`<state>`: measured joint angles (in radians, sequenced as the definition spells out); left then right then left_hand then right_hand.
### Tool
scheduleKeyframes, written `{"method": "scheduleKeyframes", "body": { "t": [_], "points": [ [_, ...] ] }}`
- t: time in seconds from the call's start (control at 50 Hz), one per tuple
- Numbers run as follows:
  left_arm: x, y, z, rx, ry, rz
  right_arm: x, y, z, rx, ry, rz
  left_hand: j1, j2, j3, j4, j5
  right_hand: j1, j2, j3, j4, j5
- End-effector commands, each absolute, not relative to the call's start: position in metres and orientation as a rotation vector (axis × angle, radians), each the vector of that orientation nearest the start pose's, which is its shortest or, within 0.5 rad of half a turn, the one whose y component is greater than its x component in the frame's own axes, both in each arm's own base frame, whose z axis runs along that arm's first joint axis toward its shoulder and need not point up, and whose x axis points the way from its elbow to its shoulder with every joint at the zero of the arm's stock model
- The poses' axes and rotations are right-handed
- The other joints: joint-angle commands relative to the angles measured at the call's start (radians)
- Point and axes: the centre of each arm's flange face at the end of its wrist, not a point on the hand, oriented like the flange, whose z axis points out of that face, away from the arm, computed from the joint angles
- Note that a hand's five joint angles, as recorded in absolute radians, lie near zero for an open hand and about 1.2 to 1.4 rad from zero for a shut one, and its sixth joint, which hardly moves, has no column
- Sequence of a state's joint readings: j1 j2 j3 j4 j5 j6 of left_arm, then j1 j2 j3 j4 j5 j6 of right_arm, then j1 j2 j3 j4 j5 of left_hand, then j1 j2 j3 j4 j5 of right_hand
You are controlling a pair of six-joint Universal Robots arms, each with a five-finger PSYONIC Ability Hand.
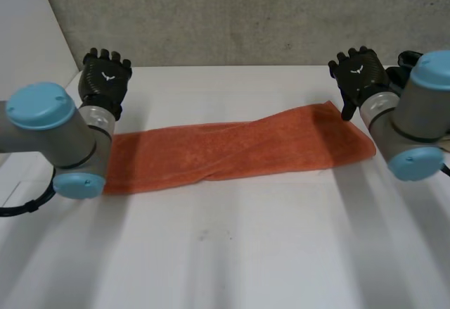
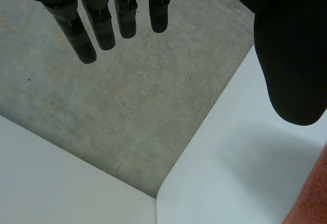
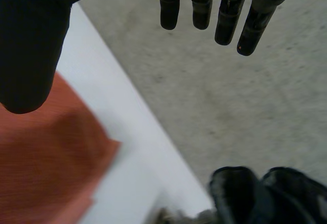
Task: Fold the laundry.
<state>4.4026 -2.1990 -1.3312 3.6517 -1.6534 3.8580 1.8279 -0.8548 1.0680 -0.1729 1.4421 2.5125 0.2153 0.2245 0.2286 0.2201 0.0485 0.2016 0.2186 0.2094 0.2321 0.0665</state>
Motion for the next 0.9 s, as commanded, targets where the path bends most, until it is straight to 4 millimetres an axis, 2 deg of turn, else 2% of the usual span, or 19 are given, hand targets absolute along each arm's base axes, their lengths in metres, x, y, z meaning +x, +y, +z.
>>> {"method": "scheduleKeyframes", "body": {
  "t": [0.02,0.08,0.2,0.38,0.44,0.46,0.52,0.54,0.6,0.68,0.7,0.76,0.78,0.84,0.86,0.9],
  "points": [
    [-0.240,-0.357,0.204,0.851,1.710,-2.030,0.230,-0.375,0.197,-1.174,2.251,-1.993,0.001,-0.008,-0.012,-0.004,-0.007,0.112,0.095,0.104,0.082,0.073],
    [-0.238,-0.348,0.201,0.869,1.728,-2.018,0.217,-0.377,0.186,-1.172,2.318,-1.939,0.001,-0.008,-0.012,-0.004,-0.007,0.165,0.148,0.157,0.135,0.126],
    [-0.237,-0.342,0.192,0.890,1.758,-1.991,0.212,-0.387,0.156,-1.196,2.365,-1.882,0.001,-0.008,-0.012,-0.004,-0.007,0.168,0.151,0.160,0.138,0.129],
    [-0.238,-0.341,0.187,0.901,1.771,-1.980,0.212,-0.409,0.120,-1.282,2.341,-1.949,0.001,-0.008,-0.012,-0.004,-0.007,0.233,0.216,0.225,0.202,0.193],
    [-0.238,-0.341,0.187,0.901,1.771,-1.980,0.211,-0.414,0.111,-1.295,2.344,-1.959,0.004,-0.005,-0.009,-0.001,-0.004,0.376,0.359,0.368,0.346,0.337],
    [-0.238,-0.341,0.187,0.901,1.771,-1.980,0.212,-0.417,0.109,-1.298,2.342,-1.966,0.004,-0.005,-0.009,-0.001,-0.004,0.539,0.522,0.532,0.509,0.500],
    [-0.238,-0.341,0.187,0.900,1.771,-1.979,0.212,-0.419,0.106,-1.302,2.345,-1.965,0.004,-0.005,-0.009,-0.001,-0.004,0.842,0.825,0.834,0.812,0.803],
    [-0.238,-0.341,0.187,0.899,1.773,-1.977,0.211,-0.418,0.107,-1.315,2.354,-1.961,0.004,-0.005,-0.009,-0.001,-0.004,1.191,1.174,1.183,1.161,1.152],
    [-0.238,-0.340,0.189,0.896,1.769,-1.981,0.206,-0.415,0.108,-1.316,2.395,-1.957,0.004,-0.005,-0.009,-0.001,-0.004,1.195,1.178,1.187,1.164,1.155],
    [-0.237,-0.339,0.194,0.889,1.759,-1.990,0.183,-0.403,0.117,-1.257,2.514,-1.924,0.004,-0.005,-0.009,-0.001,-0.004,1.195,1.178,1.187,1.164,1.155],
    [-0.236,-0.337,0.198,0.886,1.754,-1.994,0.172,-0.393,0.125,-1.237,2.552,-1.909,0.004,-0.005,-0.009,-0.001,-0.004,1.195,1.178,1.187,1.164,1.155],
    [-0.235,-0.333,0.204,0.881,1.748,-2.002,0.157,-0.378,0.135,-1.225,2.605,-1.890,0.001,-0.008,-0.012,-0.004,-0.007,1.195,1.178,1.187,1.164,1.155],
    [-0.234,-0.330,0.207,0.879,1.742,-2.008,0.145,-0.368,0.139,-1.196,2.649,-1.870,0.004,-0.005,-0.009,-0.001,-0.004,1.195,1.178,1.187,1.164,1.155],
    [-0.233,-0.326,0.209,0.879,1.742,-2.008,0.126,-0.355,0.141,-1.141,2.715,-1.838,0.001,-0.008,-0.012,-0.004,-0.007,1.195,1.178,1.187,1.164,1.155],
    [-0.231,-0.323,0.211,0.879,1.742,-2.008,0.111,-0.350,0.141,-1.105,2.764,-1.817,0.001,-0.008,-0.012,-0.004,-0.007,1.195,1.178,1.187,1.164,1.155],
    [-0.231,-0.320,0.212,0.877,1.745,-2.010,0.096,-0.346,0.139,-1.082,2.809,-1.791,0.001,-0.008,-0.012,-0.004,-0.007,1.195,1.178,1.187,1.164,1.155]
  ]
}}
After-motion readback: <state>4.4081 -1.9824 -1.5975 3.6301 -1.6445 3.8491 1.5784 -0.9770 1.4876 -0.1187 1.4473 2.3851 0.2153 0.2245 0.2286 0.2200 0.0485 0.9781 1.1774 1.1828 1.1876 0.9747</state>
